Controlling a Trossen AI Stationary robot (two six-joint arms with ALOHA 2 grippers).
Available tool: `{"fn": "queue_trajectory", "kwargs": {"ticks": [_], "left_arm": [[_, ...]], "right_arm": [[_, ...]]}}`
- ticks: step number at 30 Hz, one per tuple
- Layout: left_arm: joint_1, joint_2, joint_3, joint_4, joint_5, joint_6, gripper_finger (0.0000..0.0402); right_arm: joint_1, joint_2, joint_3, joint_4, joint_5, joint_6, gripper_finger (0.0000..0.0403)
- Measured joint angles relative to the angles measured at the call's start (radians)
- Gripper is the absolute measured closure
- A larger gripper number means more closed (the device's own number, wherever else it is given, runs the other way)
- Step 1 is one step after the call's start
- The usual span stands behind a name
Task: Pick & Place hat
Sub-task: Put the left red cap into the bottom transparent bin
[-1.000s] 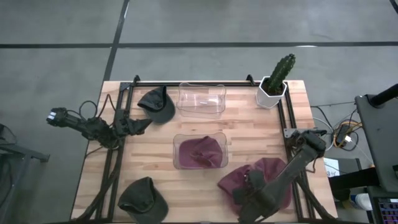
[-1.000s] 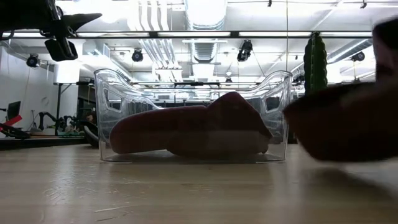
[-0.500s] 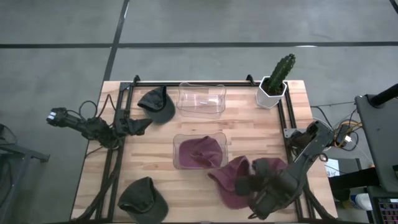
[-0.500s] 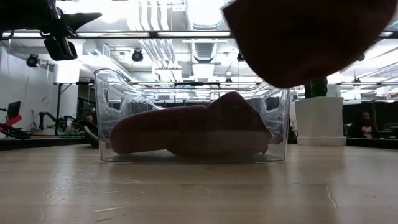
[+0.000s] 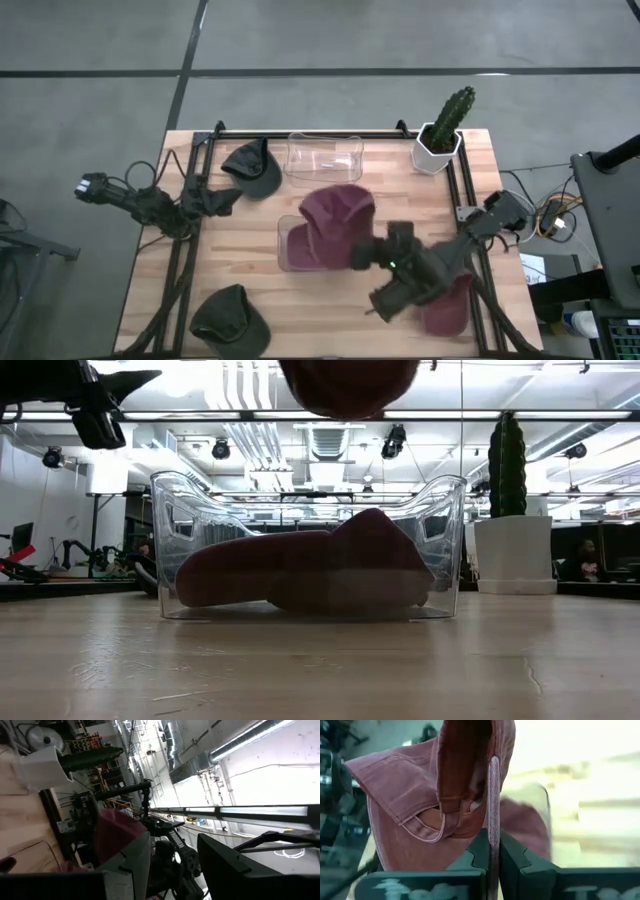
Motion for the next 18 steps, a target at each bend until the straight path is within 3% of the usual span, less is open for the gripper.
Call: {"fn": "queue_trajectory", "kwargs": {"ticks": [10,14,18], "left_arm": [[0.000,0.067,0.051,0.000,-0.082,0.129,0.0246],[0.000,0.121,0.082,0.000,-0.104,0.166,0.0246],[0.000,0.192,0.137,-0.001,-0.110,0.301,0.0246]], "right_arm": [[-0.220,0.003,-0.011,0.269,0.220,-0.195,0.0391],[-0.302,0.003,-0.011,0.514,0.235,-0.450,0.0391],[-0.358,0.004,-0.011,0.722,0.195,-0.699,0.0391]]}}
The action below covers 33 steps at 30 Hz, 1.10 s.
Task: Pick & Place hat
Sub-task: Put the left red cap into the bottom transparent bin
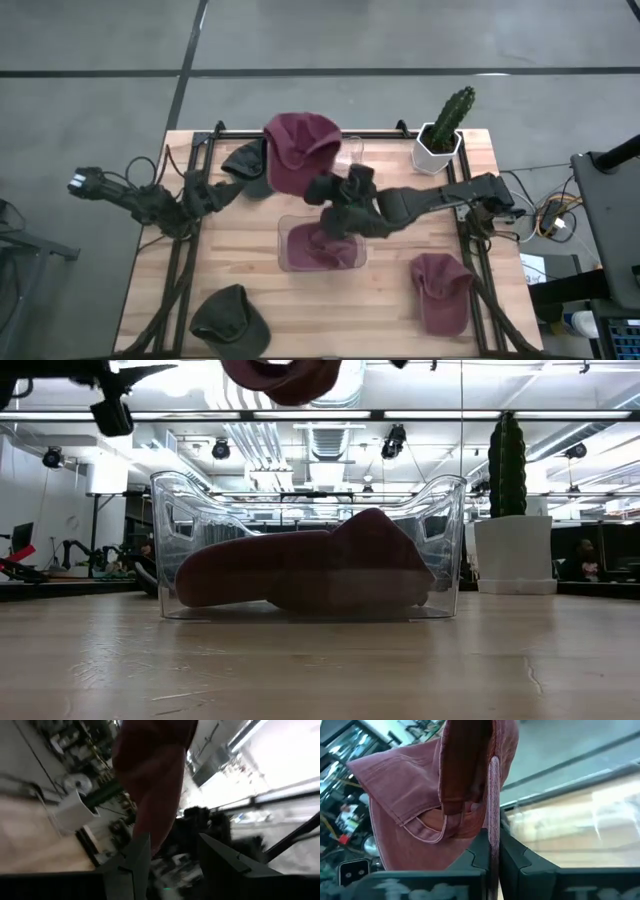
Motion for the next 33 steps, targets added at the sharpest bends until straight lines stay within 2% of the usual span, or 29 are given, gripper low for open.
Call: {"fn": "queue_trajectory", "kwargs": {"ticks": [3,11,21,28,33], "left_arm": [[0.000,0.041,0.053,0.001,-0.006,0.084,0.0246],[0.003,0.141,0.161,-0.010,-0.047,0.340,0.0246],[0.018,0.241,0.187,-0.018,-0.063,0.374,0.0246],[0.034,0.238,0.196,-0.017,-0.072,0.380,0.0246],[0.035,0.202,0.205,-0.003,-0.096,0.494,0.0246]], "right_arm": [[-0.024,0.000,0.000,0.058,-0.009,-0.069,0.0391],[-0.033,0.001,0.000,0.132,-0.011,-0.088,0.0391],[-0.033,0.001,-0.001,0.196,-0.011,-0.148,0.0391],[-0.028,0.001,-0.001,0.209,-0.013,-0.159,0.0390],[-0.017,0.001,-0.001,0.216,-0.013,-0.158,0.0390]]}}
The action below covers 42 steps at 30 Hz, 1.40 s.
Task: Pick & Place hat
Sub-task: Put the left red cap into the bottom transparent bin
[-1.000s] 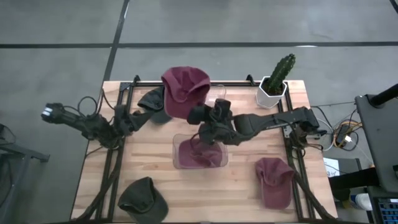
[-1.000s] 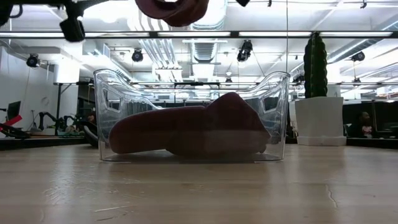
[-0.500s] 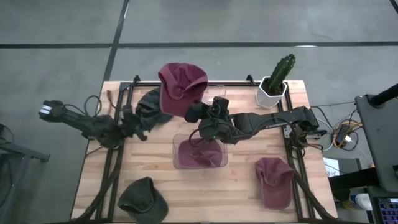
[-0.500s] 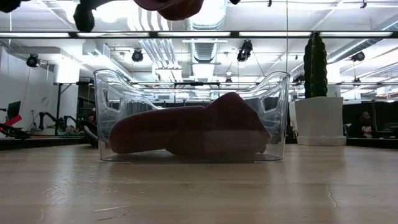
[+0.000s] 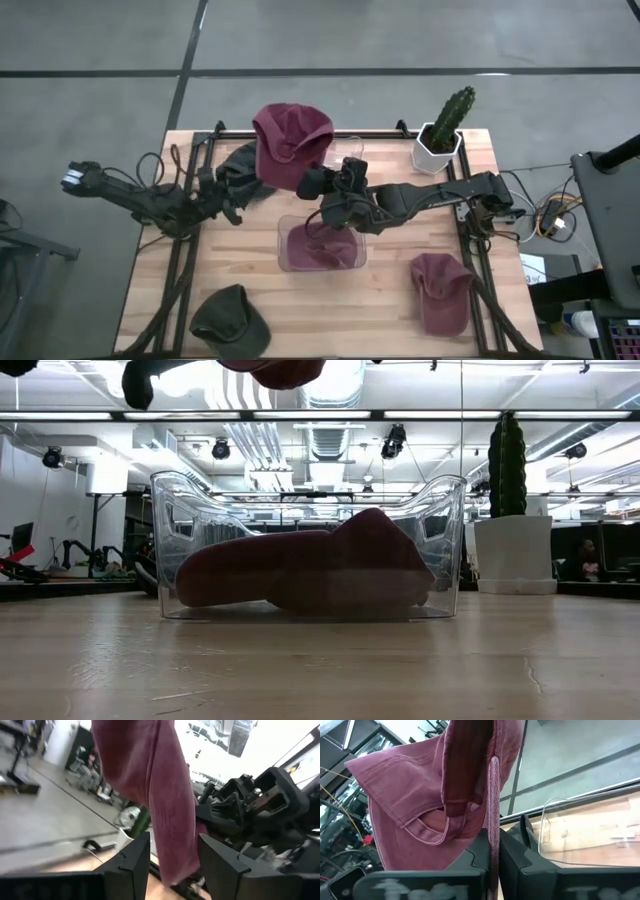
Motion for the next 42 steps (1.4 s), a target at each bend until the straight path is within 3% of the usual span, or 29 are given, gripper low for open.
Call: {"fn": "queue_trajectory", "kwargs": {"ticks": [5,15,18,24,32,36,42], "left_arm": [[0.000,-0.017,0.000,-0.003,-0.001,0.112,0.0246],[0.006,-0.011,0.000,-0.004,0.021,0.075,0.0254],[0.007,-0.013,0.000,-0.004,0.046,0.074,0.0283],[0.009,-0.017,0.000,-0.007,0.028,0.037,0.0383],[0.016,-0.052,0.000,-0.033,0.074,-0.040,0.0392],[0.015,-0.100,0.000,-0.107,0.101,-0.060,0.0393],[0.014,-0.162,0.000,-0.173,0.111,-0.064,0.0395]], "right_arm": [[0.008,0.000,0.000,0.007,0.000,0.004,0.0390],[0.008,0.000,0.000,0.132,-0.001,-0.101,0.0390],[0.008,0.000,0.000,0.132,-0.004,-0.100,0.0390],[0.009,-0.004,0.000,0.139,-0.019,-0.094,0.0390],[0.009,-0.010,0.001,0.136,-0.067,-0.171,0.0386],[0.022,-0.013,0.001,0.132,-0.110,-0.232,0.0352],[0.021,-0.016,0.001,0.130,-0.210,-0.303,0.0262]]}}
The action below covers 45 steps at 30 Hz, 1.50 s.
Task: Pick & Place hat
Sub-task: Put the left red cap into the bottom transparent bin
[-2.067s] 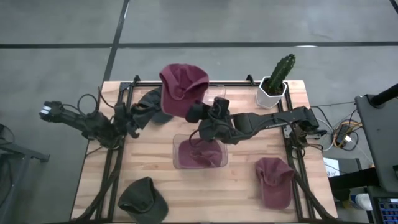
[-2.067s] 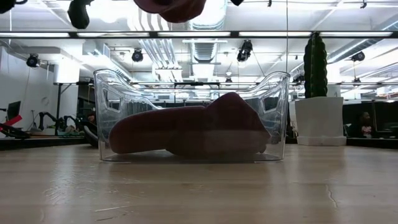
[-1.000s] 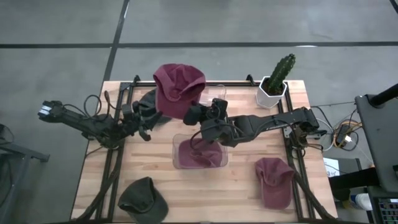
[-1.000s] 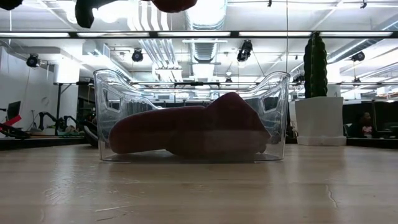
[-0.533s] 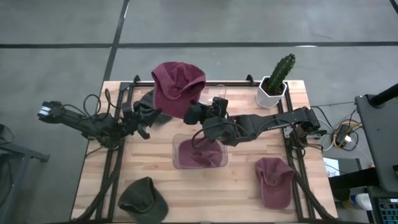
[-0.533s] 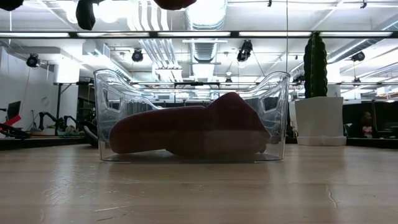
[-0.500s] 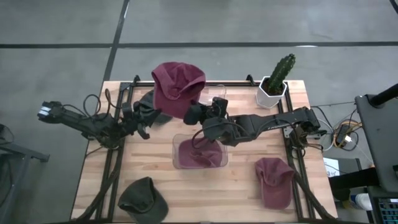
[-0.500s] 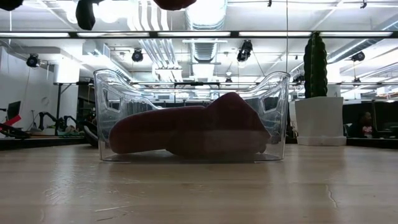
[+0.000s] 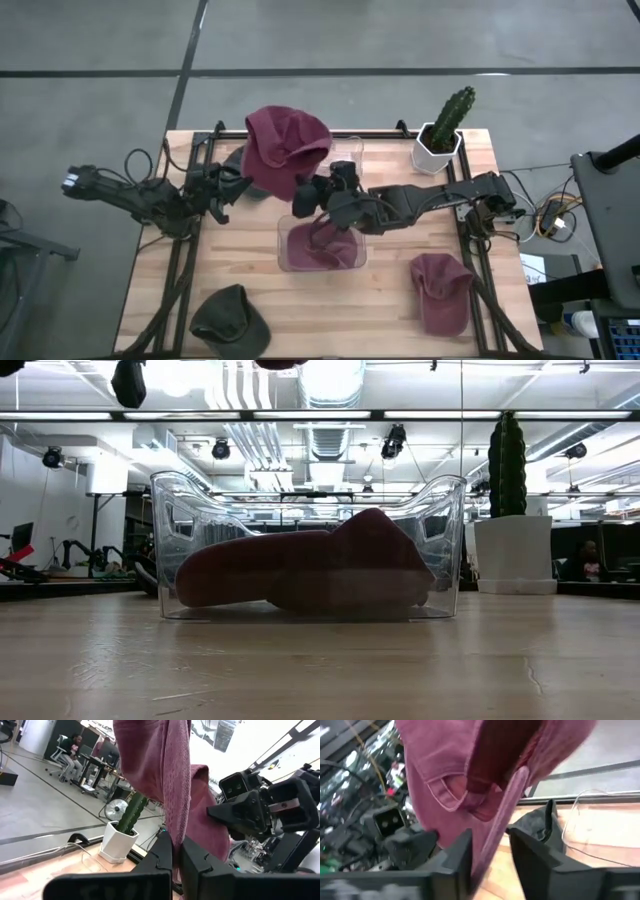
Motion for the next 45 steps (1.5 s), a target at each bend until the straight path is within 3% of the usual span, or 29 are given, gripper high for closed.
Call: {"fn": "queue_trajectory", "kwargs": {"ticks": [4,8,12,18,24,28,34,41,45], "left_arm": [[-0.001,-0.052,0.000,-0.059,0.003,0.002,0.0395],[0.000,-0.091,0.000,-0.119,0.019,0.009,0.0395],[0.000,-0.125,0.000,-0.140,0.042,-0.026,0.0395],[0.000,-0.189,0.018,-0.158,0.114,-0.036,0.0395],[0.000,-0.206,0.060,-0.301,0.332,-0.177,0.0395],[0.000,-0.187,0.063,-0.460,0.413,-0.257,0.0395],[0.000,-0.140,0.058,-0.617,0.437,-0.418,0.0395],[0.004,-0.018,0.052,-0.677,0.439,-0.446,0.0395],[0.011,0.081,0.052,-0.675,0.447,-0.443,0.0395]], "right_arm": [[0.003,0.000,0.000,-0.003,-0.126,-0.058,0.0211],[0.002,-0.005,0.000,-0.024,-0.339,-0.127,0.0179],[0.003,-0.017,-0.001,-0.108,-0.512,-0.132,0.0163],[0.002,-0.047,-0.001,-0.338,-0.654,-0.079,0.0164],[-0.002,-0.054,-0.001,-0.760,-0.663,0.043,0.0201],[-0.017,-0.068,-0.001,-0.951,-0.662,0.112,0.0261],[-0.029,-0.112,-0.001,-0.963,-0.596,0.112,0.0382],[-0.031,-0.156,-0.001,-0.957,-0.446,0.138,0.0394],[-0.031,-0.174,-0.001,-0.947,-0.411,0.135,0.0394]]}}
